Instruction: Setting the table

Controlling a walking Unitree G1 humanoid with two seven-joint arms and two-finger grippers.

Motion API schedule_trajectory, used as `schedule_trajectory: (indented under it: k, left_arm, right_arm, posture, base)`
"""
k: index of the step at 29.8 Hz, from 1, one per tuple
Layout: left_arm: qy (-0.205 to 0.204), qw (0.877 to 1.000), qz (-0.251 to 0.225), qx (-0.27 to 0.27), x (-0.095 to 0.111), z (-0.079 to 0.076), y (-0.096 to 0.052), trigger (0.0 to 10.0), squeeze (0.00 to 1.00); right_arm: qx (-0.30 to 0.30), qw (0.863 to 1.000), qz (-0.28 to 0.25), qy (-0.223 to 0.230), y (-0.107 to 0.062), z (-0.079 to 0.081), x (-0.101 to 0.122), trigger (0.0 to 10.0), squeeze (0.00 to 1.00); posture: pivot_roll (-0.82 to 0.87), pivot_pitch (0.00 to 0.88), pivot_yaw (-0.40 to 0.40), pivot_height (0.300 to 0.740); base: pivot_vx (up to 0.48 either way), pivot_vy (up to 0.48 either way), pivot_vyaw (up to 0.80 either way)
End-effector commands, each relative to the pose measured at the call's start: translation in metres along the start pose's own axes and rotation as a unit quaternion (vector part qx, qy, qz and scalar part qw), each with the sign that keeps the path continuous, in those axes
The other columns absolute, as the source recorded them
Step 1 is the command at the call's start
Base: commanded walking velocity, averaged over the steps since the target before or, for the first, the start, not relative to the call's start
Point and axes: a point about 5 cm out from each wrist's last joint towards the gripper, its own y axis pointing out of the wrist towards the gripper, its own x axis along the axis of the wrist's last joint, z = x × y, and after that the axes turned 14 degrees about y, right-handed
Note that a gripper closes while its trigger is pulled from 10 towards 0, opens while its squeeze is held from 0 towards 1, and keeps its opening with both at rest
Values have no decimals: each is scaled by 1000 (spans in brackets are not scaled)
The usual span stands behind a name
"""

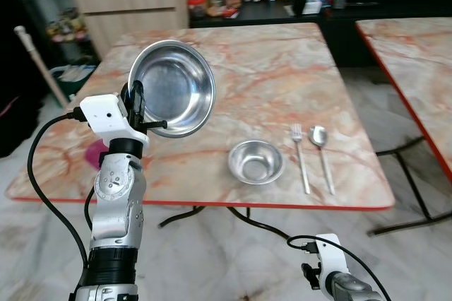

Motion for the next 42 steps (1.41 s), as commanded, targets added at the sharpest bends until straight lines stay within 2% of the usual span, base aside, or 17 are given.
schedule_trajectory:
  k: [1, 13, 28, 42]
  left_arm:
    - [-5, 1000, -21, 9, 7, 4, 4, 10000, 0]
    - [-3, 1000, -24, 2, 7, 2, 4, 10000, 0]
    - [-4, 999, -30, -11, 10, -1, 9, 10000, 0]
    - [-6, 999, -28, -16, 8, -2, 9, 10000, 0]
  right_arm:
    - [3, 1000, -7, 5, 0, 1, 2, 10000, 0]
    - [7, 1000, -9, 3, 0, 4, 3, 10000, 0]
    - [8, 1000, -7, 7, 1, 6, 0, 10000, 0]
    - [12, 1000, -9, 13, 1, 8, -1, 10000, 0]
  posture:
    - [2, 37, 65, 740]
    - [3, 1, 70, 740]
    - [-2, 0, 90, 740]
    - [-3, 0, 95, 740]
  base:
    - [0, -274, 0]
    - [0, -276, 0]
    - [0, -270, 0]
    - [0, -272, 0]
